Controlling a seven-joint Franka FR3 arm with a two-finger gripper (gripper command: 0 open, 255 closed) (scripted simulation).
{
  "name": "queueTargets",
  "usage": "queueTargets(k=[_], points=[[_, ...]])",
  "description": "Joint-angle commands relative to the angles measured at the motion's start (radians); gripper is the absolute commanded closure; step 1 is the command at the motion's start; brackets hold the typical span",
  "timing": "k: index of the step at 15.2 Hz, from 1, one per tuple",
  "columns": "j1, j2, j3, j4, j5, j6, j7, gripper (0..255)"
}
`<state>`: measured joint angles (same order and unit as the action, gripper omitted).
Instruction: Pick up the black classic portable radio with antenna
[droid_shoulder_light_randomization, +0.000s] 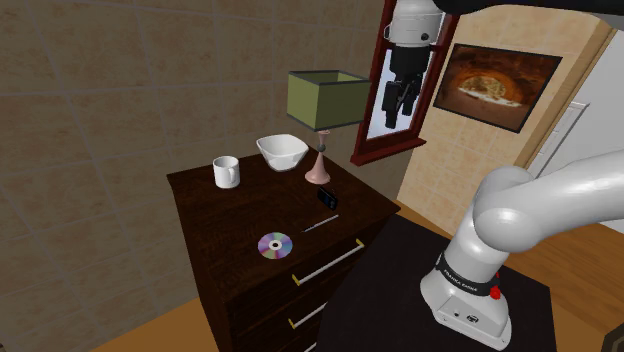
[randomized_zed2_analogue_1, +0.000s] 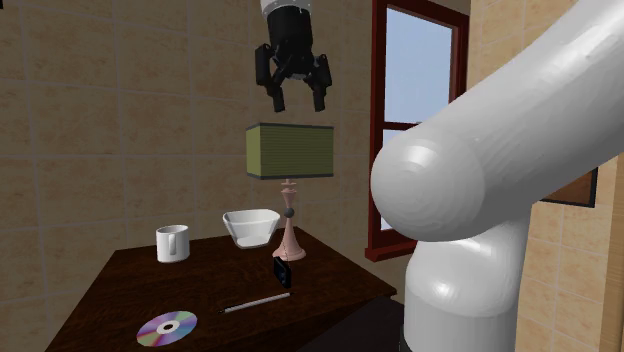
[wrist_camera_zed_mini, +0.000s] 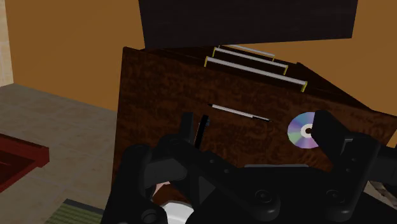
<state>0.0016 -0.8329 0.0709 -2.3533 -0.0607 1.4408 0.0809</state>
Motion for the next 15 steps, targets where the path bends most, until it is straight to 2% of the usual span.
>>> queueTargets(k=[1, 8, 15], points=[[0.0, 0.0, 0.0, 0.0, 0.0, 0.0, 0.0, 0], [-0.029, 0.088, -0.076, -0.149, -0.007, 0.261, -0.029, 0], [-0.051, 0.262, -0.153, -0.23, -0.001, 0.536, -0.068, 0]])
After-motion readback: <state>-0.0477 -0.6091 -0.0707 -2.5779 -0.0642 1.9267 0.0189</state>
